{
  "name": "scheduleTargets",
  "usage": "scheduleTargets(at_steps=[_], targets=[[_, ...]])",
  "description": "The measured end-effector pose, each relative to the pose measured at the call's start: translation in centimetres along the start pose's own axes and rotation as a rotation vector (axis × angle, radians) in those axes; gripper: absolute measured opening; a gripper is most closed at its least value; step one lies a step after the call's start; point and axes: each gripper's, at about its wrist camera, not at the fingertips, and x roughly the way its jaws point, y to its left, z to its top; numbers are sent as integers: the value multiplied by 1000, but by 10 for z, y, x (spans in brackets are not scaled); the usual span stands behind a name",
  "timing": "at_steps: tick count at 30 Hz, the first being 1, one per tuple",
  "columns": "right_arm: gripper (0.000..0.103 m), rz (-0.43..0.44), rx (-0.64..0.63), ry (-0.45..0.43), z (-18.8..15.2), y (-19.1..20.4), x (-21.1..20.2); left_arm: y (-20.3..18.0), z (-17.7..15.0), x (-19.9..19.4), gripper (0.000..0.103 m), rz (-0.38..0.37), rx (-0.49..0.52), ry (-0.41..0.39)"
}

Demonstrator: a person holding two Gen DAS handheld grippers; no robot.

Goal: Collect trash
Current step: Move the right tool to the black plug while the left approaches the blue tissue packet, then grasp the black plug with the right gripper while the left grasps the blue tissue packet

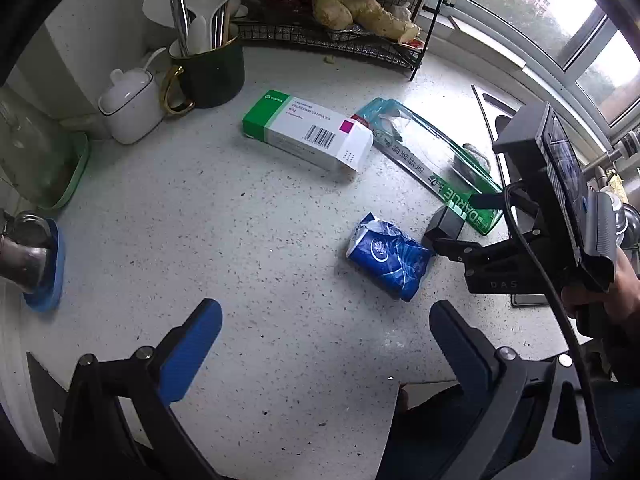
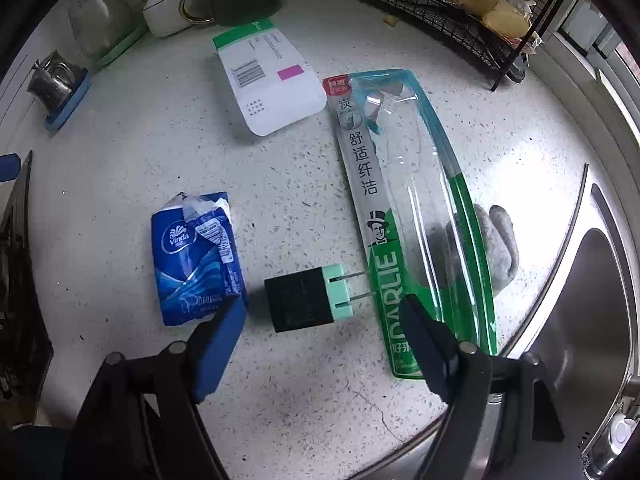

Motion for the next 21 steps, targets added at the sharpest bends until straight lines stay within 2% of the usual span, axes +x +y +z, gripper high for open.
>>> scheduleTargets(at_steps=[9,15,21], targets=[[52,2,-26,31,11,5,25,-3,-2,23,103,9,28,48],[52,3,-33,6,3,18,25,-3,-5,25,103,-11,24,40],[52,27,-10,-39,-9,15,-1,-6,-6,26,103,-8,42,34]])
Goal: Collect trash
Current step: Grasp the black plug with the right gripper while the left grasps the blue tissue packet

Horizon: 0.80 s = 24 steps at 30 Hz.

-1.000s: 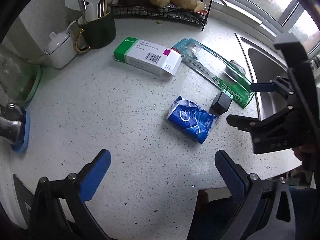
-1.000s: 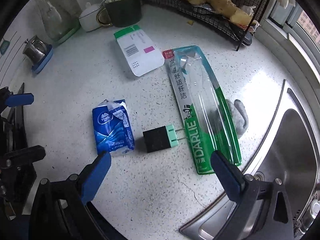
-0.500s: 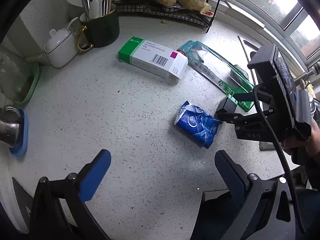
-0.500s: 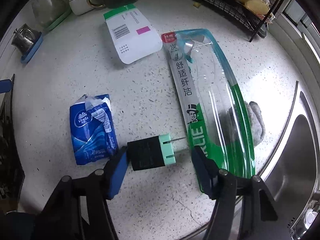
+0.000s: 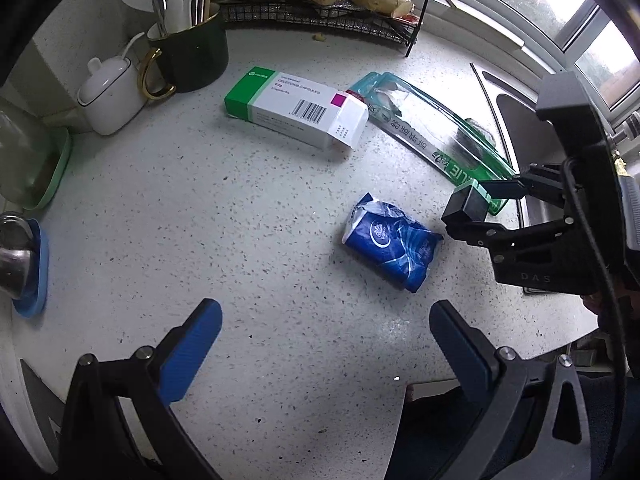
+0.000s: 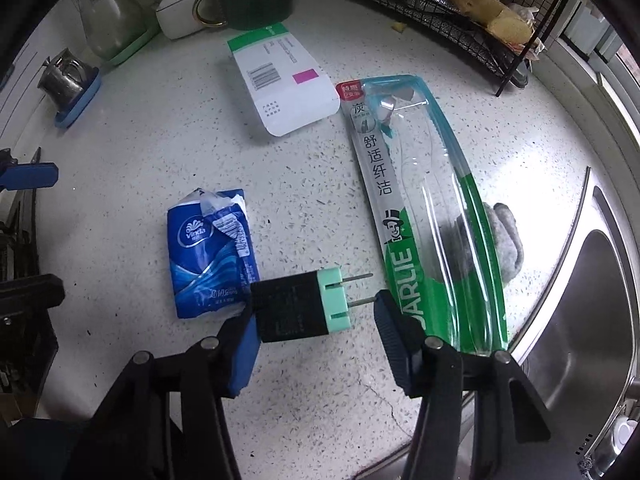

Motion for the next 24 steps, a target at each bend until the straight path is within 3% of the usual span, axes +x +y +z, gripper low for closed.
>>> scheduleTargets(at_steps=[5,10,13,18,24], targets=[[52,-5,22,-34,-10,-4,-21,-8,4,4,103,-27,7,10],[52,-31,47,-54,-19,-7,-33,-12,14,17,103,-112,-65,20],[52,-35,79,-48,-28,-10,-41,-20,23,30,103,-91,-65,39],[52,-39,140,-36,-48,-38,-50,-43,33,49,103,-43,87,54],[52,-32,195,-24,-62,-49,-51,-63,41,72,103,-51,334,81]])
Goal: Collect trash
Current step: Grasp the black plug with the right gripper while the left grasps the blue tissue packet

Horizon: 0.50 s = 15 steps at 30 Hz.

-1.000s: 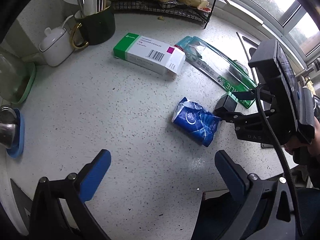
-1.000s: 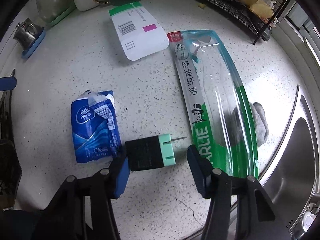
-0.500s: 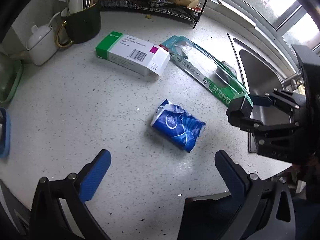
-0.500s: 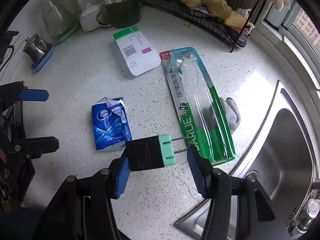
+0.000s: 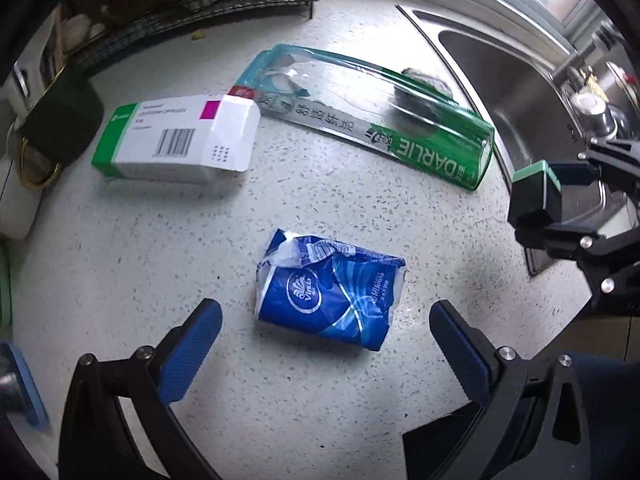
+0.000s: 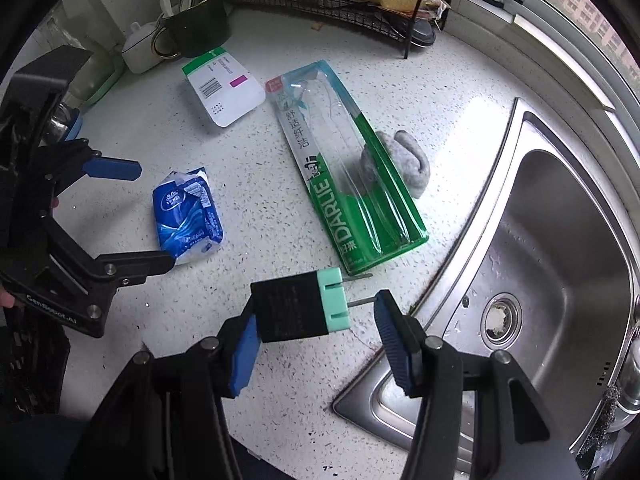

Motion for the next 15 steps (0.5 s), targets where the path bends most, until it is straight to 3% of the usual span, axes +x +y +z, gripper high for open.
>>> scheduleTargets(at_steps=[4,11,12,15], targets=[[52,6,29,13,-6,-3,-1,-2,7,18,103,37,105,32],[52,9,66,26,-11,-10,1,2,18,35,100,-1,113,47],[52,8,71,24,-11,-10,0,1,21,36,98,6,113,46],[52,7,87,24,-11,-13,0,-4,28,34,79,22,116,35]])
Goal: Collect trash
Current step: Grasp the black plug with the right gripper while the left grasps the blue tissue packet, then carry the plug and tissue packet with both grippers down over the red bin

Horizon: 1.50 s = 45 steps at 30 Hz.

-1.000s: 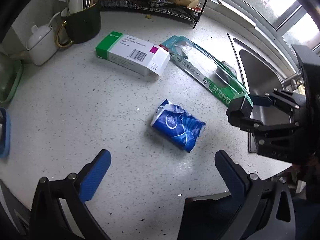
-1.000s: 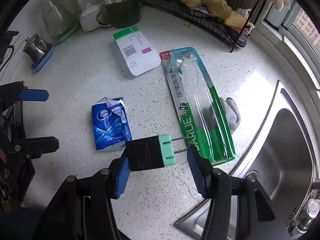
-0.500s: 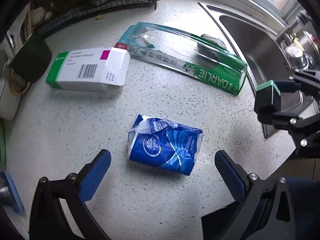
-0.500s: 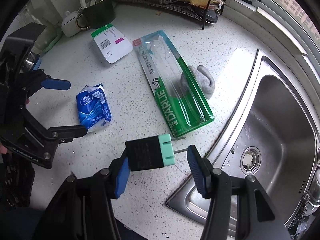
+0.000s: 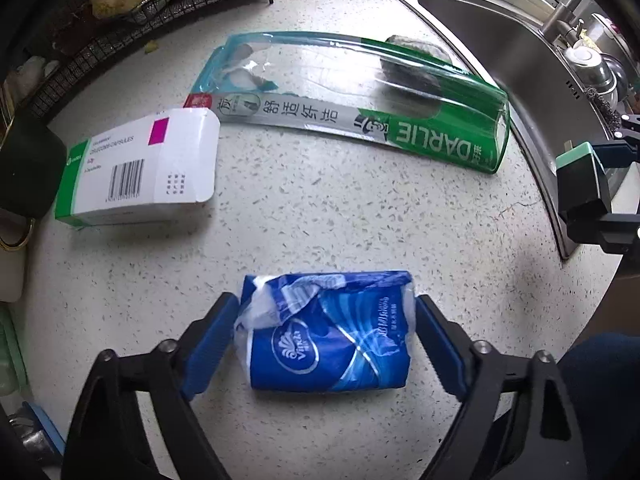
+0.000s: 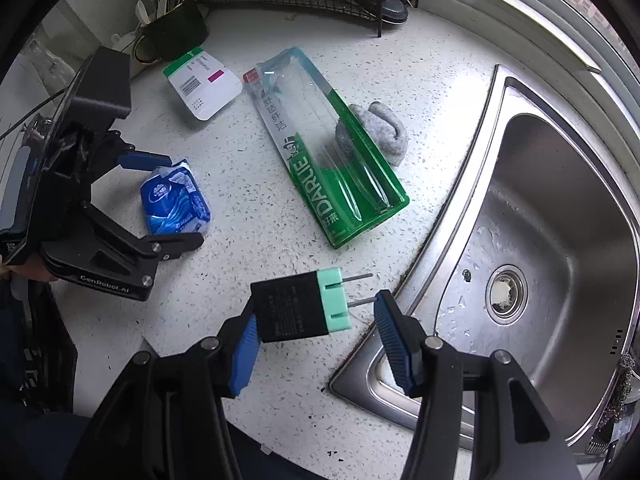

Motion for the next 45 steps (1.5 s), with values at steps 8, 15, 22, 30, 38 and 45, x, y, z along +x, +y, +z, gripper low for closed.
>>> scheduleTargets(at_steps=[8,15,22,30,38,45], targets=[[52,8,10,4,-2,3,1,-11,5,-2,67,-49,-2,2],[52,21,-34,-23,-7,13,-13,-21,-17,-28,67,-102,-32,-38],[52,24,-74,-57,-16,16,-33,-33,-34,-75,67,-81,-46,-115],[52,9,-91,-145,-40,12,-75,-72,-43,-125,67,-23,-6,-196],[52,22,-111,-212,-80,-1,-110,-130,-64,-154,67,2,-1,-238],[52,49,-144,-251,-119,-9,-127,-172,-88,-171,67,47,-87,-254]])
